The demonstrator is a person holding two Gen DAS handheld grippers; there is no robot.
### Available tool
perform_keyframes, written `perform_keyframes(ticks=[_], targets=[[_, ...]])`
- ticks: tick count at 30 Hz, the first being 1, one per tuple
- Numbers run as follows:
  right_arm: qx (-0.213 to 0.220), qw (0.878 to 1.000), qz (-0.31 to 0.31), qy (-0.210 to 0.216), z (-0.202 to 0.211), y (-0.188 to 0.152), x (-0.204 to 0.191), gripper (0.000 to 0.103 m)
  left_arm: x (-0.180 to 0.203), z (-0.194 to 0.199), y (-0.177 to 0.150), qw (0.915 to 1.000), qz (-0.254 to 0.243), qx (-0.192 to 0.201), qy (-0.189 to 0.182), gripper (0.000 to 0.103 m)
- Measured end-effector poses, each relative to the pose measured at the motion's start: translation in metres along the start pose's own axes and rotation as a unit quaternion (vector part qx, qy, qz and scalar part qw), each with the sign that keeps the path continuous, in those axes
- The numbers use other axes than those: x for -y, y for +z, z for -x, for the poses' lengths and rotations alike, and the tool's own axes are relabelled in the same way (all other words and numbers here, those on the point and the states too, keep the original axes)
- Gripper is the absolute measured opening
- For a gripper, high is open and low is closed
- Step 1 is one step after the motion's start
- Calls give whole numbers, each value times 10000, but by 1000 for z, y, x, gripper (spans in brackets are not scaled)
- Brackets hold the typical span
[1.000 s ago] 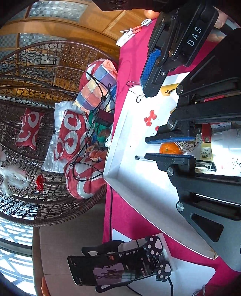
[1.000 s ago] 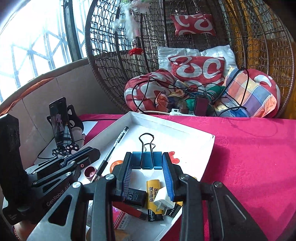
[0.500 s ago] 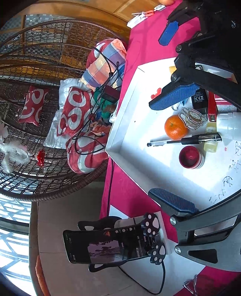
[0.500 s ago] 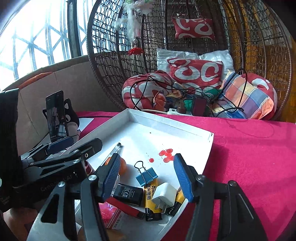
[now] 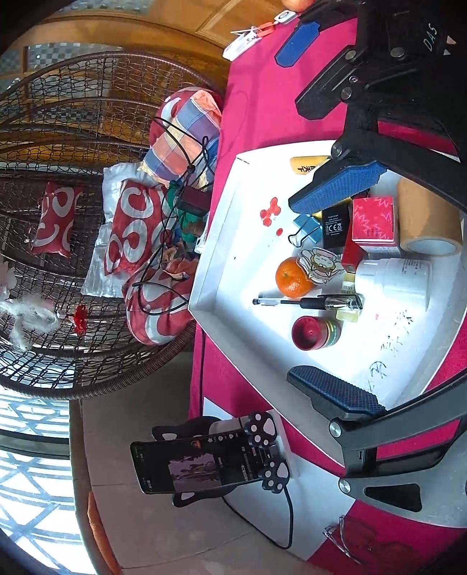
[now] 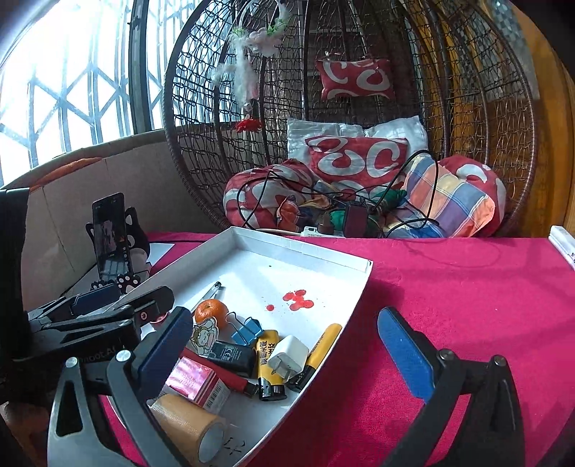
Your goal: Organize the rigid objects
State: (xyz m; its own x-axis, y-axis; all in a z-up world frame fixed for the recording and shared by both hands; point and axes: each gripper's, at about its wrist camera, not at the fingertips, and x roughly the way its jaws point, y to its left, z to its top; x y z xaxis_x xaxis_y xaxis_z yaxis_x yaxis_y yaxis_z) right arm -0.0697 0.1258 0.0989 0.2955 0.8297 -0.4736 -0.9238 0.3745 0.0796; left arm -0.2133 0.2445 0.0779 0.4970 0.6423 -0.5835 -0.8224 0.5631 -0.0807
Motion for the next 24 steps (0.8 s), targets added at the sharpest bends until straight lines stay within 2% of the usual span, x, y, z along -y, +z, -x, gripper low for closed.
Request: perform_keyframes(ticks=[5,12,19,24], targets=[[152,9965,29,-826,23,-9,9,103,22,21,-8,9988,-375,159,281,87],[176,9933,-311,-1095,45,-16,33,103,49,44,-15,9948,-853,246,494,87],[399,9872,-582,-1431,74,-20,52,103,75,69,-19,9922,-1094,427,423,87],[537,9856,-599,-1485,94,-23,59,103,91,88,-24,9886,-1311,600,434,87]])
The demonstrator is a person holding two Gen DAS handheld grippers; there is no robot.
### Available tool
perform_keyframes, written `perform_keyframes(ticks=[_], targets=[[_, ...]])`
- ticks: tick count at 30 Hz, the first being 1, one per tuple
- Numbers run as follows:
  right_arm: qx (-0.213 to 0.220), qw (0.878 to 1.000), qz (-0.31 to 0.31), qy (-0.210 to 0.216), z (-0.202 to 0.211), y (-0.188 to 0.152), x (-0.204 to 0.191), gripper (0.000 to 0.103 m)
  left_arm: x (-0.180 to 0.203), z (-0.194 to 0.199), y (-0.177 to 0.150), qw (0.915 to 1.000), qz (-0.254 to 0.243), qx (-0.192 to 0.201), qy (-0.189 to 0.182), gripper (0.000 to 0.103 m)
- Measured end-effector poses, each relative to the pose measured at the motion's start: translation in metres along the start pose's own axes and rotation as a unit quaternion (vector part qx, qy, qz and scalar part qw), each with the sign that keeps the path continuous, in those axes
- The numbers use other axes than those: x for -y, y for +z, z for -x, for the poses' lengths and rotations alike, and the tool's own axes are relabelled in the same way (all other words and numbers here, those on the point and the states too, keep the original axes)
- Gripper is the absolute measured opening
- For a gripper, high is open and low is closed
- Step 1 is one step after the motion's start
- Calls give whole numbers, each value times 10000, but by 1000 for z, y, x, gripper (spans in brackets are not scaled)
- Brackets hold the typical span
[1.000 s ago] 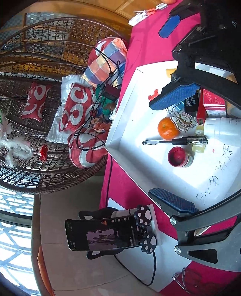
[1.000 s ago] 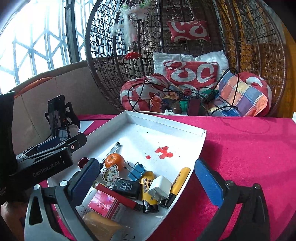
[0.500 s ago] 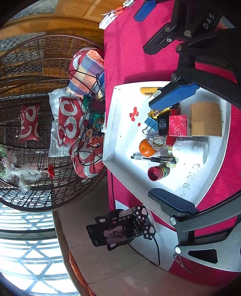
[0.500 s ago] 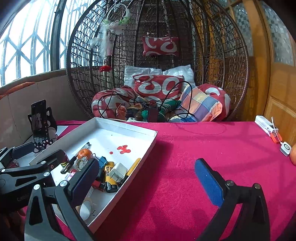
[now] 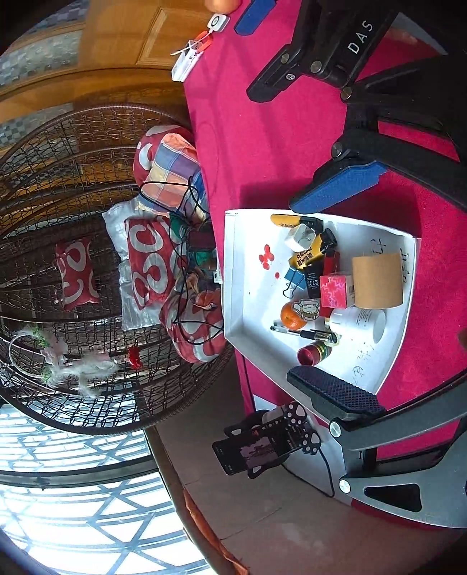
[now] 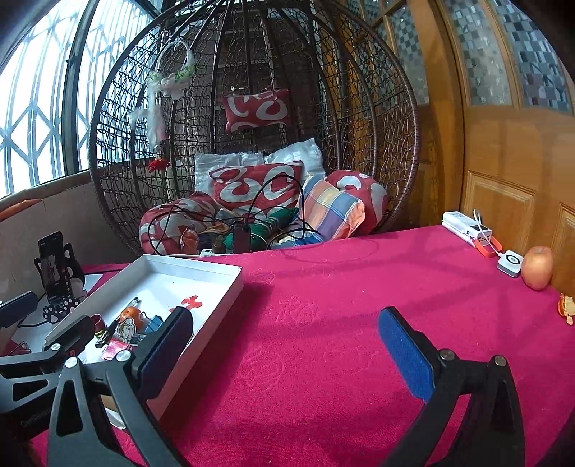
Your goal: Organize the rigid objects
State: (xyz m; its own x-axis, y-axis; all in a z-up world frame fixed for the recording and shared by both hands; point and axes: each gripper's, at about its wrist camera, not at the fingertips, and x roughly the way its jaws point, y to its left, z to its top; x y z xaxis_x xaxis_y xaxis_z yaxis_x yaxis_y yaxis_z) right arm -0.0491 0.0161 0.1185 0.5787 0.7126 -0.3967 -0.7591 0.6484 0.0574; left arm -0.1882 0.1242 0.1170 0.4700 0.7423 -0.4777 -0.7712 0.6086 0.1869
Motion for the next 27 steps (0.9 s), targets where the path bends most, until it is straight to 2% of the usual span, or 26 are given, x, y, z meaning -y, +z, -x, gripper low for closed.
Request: perform_keyframes(ticks=[4,8,10,13,18,22,27], targets=[[89,9992,-269,300,15,-2,14,103,7,18,-5,9999,-10,102,22,87],[-51,9958,-669,618,26,0,28,103,3,32,-11,9994,297,-56,142,87],[69,9947,-748,702,37,1,32,103,2,38,-13,9994,325,-64,91,87],[334,9929,-849,764,56,3,36,103,5,50,-12,9994,259,18,221,87],[584,9894,-928,954,82,1,35,103,10,67,-15,9997,230,80,24,87],[663,9927,-638,785,96,-4,26,103,11,75,-17,9995,289,13,-101,87],[695,9915,-801,757,103,-7,34,103,11,83,-21,9985,396,-119,-367,87]])
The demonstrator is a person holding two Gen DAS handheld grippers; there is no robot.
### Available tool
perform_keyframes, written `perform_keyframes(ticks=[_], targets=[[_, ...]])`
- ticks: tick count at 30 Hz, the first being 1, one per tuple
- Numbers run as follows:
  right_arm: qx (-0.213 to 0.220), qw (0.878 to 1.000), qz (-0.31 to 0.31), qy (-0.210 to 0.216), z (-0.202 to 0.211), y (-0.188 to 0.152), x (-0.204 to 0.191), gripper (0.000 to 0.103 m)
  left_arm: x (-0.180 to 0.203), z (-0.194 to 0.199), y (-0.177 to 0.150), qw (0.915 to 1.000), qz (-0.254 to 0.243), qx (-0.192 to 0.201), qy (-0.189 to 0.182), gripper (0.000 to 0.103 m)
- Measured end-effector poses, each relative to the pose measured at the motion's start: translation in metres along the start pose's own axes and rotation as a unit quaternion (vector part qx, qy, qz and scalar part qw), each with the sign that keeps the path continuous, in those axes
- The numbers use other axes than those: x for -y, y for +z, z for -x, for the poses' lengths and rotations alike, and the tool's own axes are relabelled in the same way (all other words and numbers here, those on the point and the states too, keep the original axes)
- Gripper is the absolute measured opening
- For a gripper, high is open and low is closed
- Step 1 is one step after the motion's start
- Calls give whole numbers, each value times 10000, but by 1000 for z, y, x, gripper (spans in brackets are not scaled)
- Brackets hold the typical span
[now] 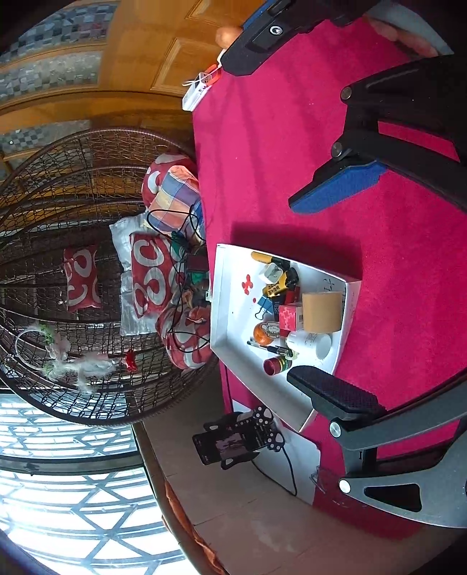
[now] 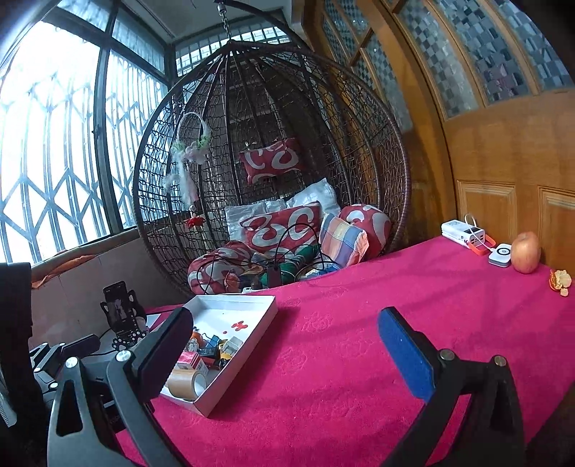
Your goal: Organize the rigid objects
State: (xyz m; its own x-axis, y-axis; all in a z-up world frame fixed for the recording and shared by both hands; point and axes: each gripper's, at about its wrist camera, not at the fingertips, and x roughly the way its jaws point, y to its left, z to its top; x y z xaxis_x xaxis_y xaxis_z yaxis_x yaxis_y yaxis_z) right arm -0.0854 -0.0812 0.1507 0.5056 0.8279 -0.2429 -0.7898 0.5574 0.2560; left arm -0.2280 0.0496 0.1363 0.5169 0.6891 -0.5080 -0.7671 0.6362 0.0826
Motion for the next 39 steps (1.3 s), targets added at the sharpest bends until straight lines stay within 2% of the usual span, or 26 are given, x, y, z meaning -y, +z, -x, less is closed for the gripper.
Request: perform_keyframes(ticks=[14,23,31,39], targets=[[64,9994,-306,-110,24,-7,10,103,14,30,-8,9998,-85,185,-93,87],[54,9992,-381,-111,25,-9,11,103,10,25,-11,9999,39,67,-134,87],[-126,9991,-386,-136,19,-14,12,103,11,17,-15,9999,93,-92,-94,87],[-226,9987,-444,-142,17,-16,15,103,14,19,-17,9999,81,-26,-122,87]])
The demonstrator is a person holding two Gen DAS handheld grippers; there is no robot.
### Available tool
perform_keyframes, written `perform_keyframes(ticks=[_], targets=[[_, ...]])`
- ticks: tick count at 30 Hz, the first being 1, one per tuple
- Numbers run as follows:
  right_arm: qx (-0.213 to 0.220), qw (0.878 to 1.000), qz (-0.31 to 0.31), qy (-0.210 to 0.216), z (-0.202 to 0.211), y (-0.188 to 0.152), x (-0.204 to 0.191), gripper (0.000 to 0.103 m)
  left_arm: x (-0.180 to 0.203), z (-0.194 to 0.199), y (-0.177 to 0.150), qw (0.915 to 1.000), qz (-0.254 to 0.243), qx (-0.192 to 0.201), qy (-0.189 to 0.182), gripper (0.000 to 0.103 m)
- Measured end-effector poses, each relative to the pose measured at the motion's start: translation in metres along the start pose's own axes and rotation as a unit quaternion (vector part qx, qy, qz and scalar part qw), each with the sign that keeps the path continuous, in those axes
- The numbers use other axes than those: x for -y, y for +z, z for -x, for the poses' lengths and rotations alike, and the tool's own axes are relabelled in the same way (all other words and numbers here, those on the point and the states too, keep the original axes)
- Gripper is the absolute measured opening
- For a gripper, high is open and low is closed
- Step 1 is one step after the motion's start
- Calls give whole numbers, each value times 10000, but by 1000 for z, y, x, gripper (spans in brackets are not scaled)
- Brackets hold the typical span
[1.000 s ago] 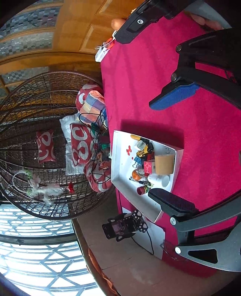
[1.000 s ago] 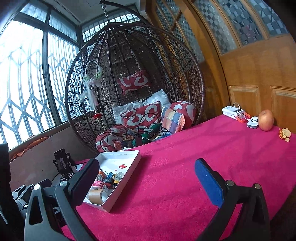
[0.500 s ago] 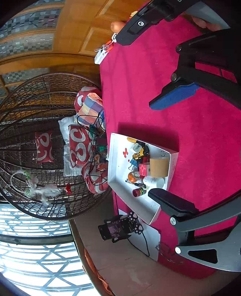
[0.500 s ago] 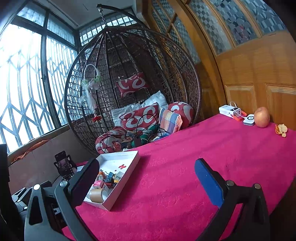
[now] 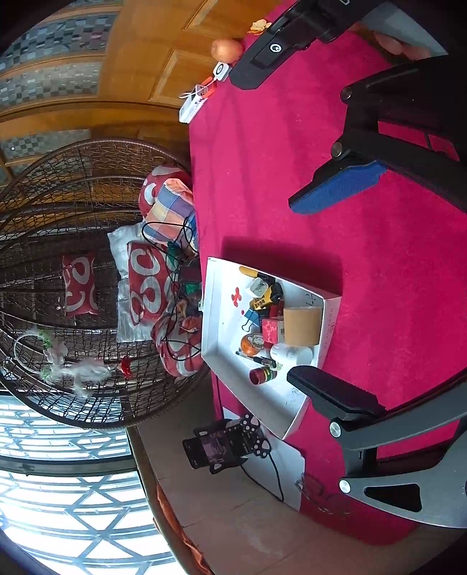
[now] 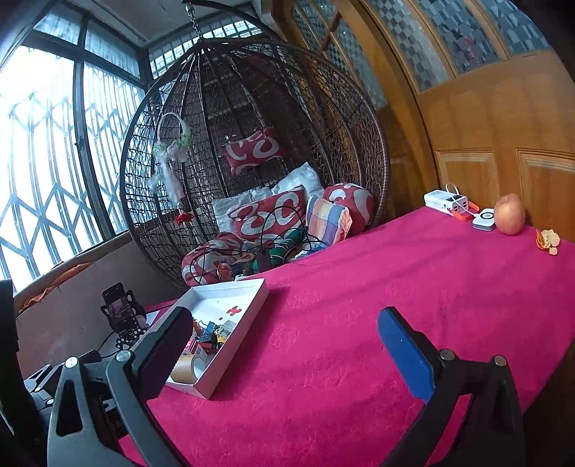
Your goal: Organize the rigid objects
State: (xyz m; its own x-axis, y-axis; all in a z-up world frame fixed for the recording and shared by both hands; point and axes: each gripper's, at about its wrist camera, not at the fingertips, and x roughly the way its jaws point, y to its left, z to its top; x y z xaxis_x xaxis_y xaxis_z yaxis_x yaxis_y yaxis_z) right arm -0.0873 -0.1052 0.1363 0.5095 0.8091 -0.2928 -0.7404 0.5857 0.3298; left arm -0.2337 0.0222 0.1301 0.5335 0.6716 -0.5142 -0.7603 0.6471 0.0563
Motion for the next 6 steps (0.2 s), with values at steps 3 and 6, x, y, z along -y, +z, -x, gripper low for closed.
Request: perform_keyframes(ticks=[3,6], targets=[[-25,10000,-18,6,-1,0,2,103,0,-1,0,10000,24,-24,3,87],[-43,10000,-19,4,-2,0,2,103,-1,-4,-1,9999,50,-92,15,87]])
